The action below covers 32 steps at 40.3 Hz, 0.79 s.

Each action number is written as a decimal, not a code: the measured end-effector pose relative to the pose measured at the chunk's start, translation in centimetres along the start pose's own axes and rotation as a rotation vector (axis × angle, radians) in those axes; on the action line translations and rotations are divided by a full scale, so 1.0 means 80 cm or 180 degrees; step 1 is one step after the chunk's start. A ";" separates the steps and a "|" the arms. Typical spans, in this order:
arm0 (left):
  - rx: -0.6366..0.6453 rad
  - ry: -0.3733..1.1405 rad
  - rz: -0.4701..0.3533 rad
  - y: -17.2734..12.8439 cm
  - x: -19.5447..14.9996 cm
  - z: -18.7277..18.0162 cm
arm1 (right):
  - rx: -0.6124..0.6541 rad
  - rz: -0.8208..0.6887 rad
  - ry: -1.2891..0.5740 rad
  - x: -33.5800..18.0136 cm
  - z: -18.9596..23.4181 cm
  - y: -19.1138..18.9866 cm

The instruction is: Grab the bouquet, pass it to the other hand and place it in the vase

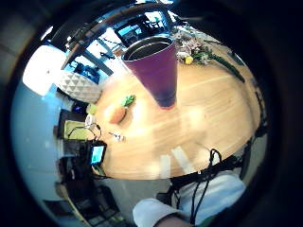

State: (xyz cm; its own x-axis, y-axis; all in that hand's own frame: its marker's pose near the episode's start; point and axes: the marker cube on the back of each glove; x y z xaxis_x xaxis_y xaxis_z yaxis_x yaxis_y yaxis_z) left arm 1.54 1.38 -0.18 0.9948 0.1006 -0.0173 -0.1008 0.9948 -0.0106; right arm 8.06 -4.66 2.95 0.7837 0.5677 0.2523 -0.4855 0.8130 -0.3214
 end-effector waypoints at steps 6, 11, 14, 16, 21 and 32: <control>-0.0040 -0.0009 -0.0027 -0.001 0.001 0.007 | -0.0209 0.0059 0.0160 0.008 0.043 -0.014; -0.0125 0.0007 -0.0044 0.003 0.003 0.009 | -0.0176 0.0154 0.0338 0.016 0.079 -0.037; -0.0130 -0.0016 -0.0051 0.001 -0.001 0.015 | -0.0221 0.0083 0.0423 0.018 0.103 -0.047; -0.0148 0.0001 -0.0034 0.000 -0.002 0.019 | -0.0156 0.0114 0.0469 0.022 0.116 -0.055; -0.0196 0.0034 -0.0067 0.001 -0.003 0.020 | -0.0281 0.0030 0.0521 0.024 0.146 -0.063; -0.0206 0.0053 -0.0077 0.002 -0.002 0.022 | 0.0244 0.0028 0.0594 0.020 0.160 -0.073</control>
State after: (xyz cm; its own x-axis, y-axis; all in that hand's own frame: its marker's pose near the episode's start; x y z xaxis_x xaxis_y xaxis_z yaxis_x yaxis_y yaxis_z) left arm 1.42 1.51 1.61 0.9966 0.0757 -0.0330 -0.0780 0.9940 -0.0760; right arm 7.22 -6.85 16.89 0.8341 0.5466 0.0740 -0.5150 0.8197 -0.2506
